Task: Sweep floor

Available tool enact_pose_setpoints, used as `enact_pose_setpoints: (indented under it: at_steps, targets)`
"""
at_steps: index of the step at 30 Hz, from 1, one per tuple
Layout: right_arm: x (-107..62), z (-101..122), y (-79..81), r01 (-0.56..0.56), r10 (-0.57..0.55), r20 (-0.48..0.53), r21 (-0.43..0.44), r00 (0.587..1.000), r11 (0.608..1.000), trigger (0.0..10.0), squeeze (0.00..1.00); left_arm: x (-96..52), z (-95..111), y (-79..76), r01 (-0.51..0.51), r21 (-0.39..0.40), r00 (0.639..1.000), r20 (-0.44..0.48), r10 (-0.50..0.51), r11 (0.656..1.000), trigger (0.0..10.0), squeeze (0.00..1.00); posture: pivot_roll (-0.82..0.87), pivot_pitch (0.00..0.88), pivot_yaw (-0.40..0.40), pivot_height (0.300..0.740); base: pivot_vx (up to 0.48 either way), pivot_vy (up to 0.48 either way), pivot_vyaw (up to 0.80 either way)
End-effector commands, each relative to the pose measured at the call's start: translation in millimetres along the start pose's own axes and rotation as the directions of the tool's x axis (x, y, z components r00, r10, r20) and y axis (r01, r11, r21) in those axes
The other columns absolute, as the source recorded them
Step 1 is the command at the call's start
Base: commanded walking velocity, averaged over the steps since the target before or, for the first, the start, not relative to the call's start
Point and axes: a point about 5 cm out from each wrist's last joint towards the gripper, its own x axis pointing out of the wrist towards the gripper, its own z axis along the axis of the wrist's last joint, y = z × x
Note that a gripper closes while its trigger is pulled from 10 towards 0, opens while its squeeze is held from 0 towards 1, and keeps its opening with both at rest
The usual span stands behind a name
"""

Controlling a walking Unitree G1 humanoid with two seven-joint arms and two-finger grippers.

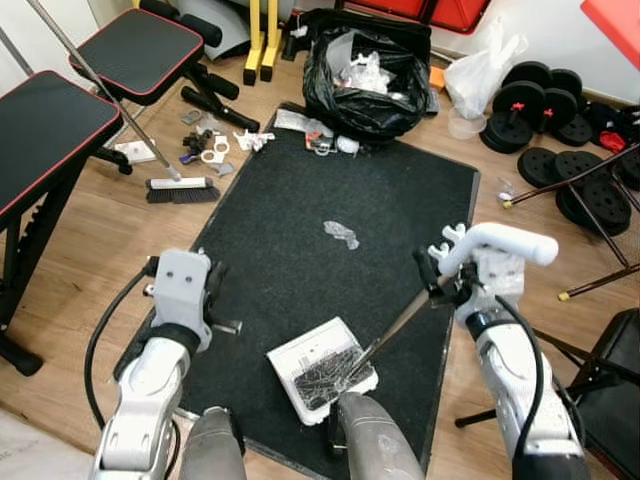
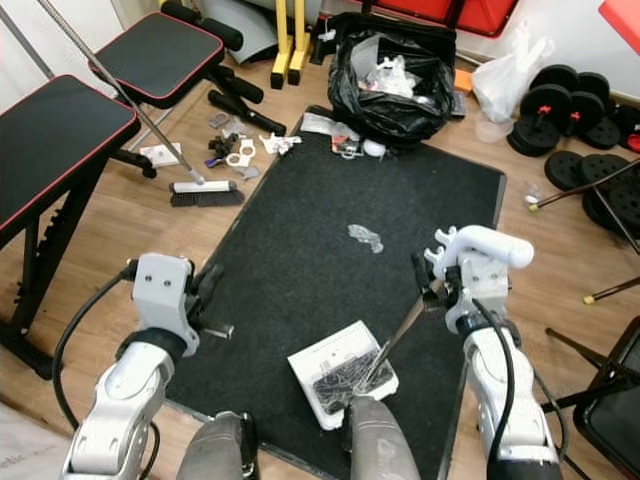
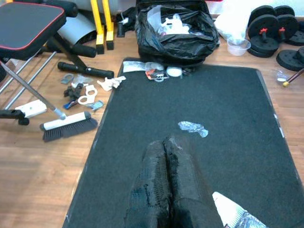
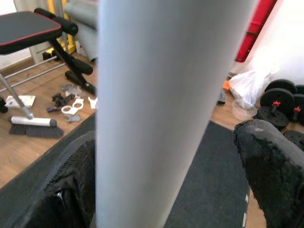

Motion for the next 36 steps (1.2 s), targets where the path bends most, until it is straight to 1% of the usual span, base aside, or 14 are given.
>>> enact_pose_setpoints:
  at_steps: [1,2,3,5,7,11,15,16,17,20,22,26,28,36]
  targets:
    - [21.7,-23,-35.9,-0.209,0.202,-0.201,-0.013,0.958,0.978,10.0,0.00,30.2,25,15.7,-0.038,-0.053,0.999,0.013,0.039,0.998,10.0,0.00,-0.11,0.212,-0.157,0.740,0.000,0.000,0.00]
    - [21.7,-23,-35.9,-0.209,0.202,-0.201,-0.013,0.958,0.978,10.0,0.00,30.2,25,15.7,-0.038,-0.053,0.999,0.013,0.039,0.998,10.0,0.00,-0.11,0.212,-0.157,0.740,0.000,0.000,0.00]
    - [25.8,-11,-34.0,-0.223,0.224,-0.126,0.028,0.966,0.974,10.0,0.00,32.1,25,16.2,-0.044,-0.057,0.999,0.014,0.044,0.997,10.0,0.00,-0.11,0.192,-0.157,0.740,0.000,0.000,0.00]
    - [25.8,-11,-34.0,-0.223,0.224,-0.126,0.028,0.966,0.974,10.0,0.00,32.1,25,16.2,-0.044,-0.057,0.999,0.014,0.044,0.997,10.0,0.00,-0.11,0.192,-0.157,0.740,0.000,0.000,0.00]
    - [33.1,7,-32.2,-0.249,0.251,-0.021,0.078,0.968,0.965,10.0,0.00,37.3,26,15.0,-0.047,-0.066,0.998,0.024,0.049,0.997,10.0,0.00,-0.11,0.164,-0.159,0.740,0.000,0.000,0.00]
    - [35.7,12,-29.2,-0.279,0.280,0.009,0.096,0.960,0.955,10.0,0.00,42.2,28,14.8,-0.051,-0.071,0.998,0.036,0.053,0.996,10.0,0.00,-0.11,0.149,-0.161,0.740,0.000,0.000,0.00]
    - [31.7,6,-26.1,-0.317,0.320,-0.015,0.109,0.947,0.942,10.0,0.00,44.6,29,16.1,-0.055,-0.072,0.998,0.039,0.058,0.996,10.0,0.00,-0.11,0.144,-0.161,0.740,0.000,0.000,0.00]
    - [24.6,-3,-22.9,-0.373,0.381,-0.069,0.105,0.922,0.922,10.0,0.00,45.1,28,16.4,-0.056,-0.073,0.998,0.039,0.059,0.996,10.0,0.00,-0.12,0.140,-0.159,0.740,0.000,0.000,0.00]
    - [24.6,-3,-22.9,-0.373,0.381,-0.069,0.105,0.922,0.922,10.0,0.00,45.1,28,16.4,-0.056,-0.073,0.998,0.039,0.059,0.996,10.0,0.00,-0.12,0.140,-0.159,0.740,0.000,0.000,0.00]
    - [6.6,-22,-17.7,-0.478,0.491,-0.175,0.114,0.853,0.871,10.0,0.00,45.2,26,16.7,-0.058,-0.073,0.998,0.033,0.060,0.996,10.0,0.00,-0.12,0.139,-0.157,0.740,0.000,0.000,0.00]
    - [2.9,-25,-18.3,-0.488,0.501,-0.189,0.113,0.845,0.865,10.0,0.00,45.2,25,17.1,-0.059,-0.073,0.998,0.028,0.062,0.996,10.0,0.00,-0.12,0.139,-0.156,0.740,0.000,0.000,0.00]
    - [0.3,-29,-21.7,-0.475,0.491,-0.191,0.124,0.850,0.871,10.0,0.00,45.1,20,18.0,-0.064,-0.068,0.998,0.013,0.065,0.996,10.0,0.00,-0.12,0.141,-0.155,0.740,0.000,0.000,0.00]
    - [2.9,-29,-27.7,-0.434,0.450,-0.170,0.123,0.877,0.892,10.0,0.00,44.2,14,21.1,-0.076,-0.066,0.997,-0.011,0.076,0.995,10.0,0.00,-0.12,0.143,-0.150,0.740,0.000,0.000,0.00]
    - [9.6,-23,-29.0,-0.429,0.442,-0.134,0.119,0.887,0.896,10.0,0.00,44.7,14,22.4,-0.079,-0.064,0.997,-0.013,0.078,0.995,10.0,0.00,-0.12,0.143,-0.151,0.740,0.000,0.000,0.00]
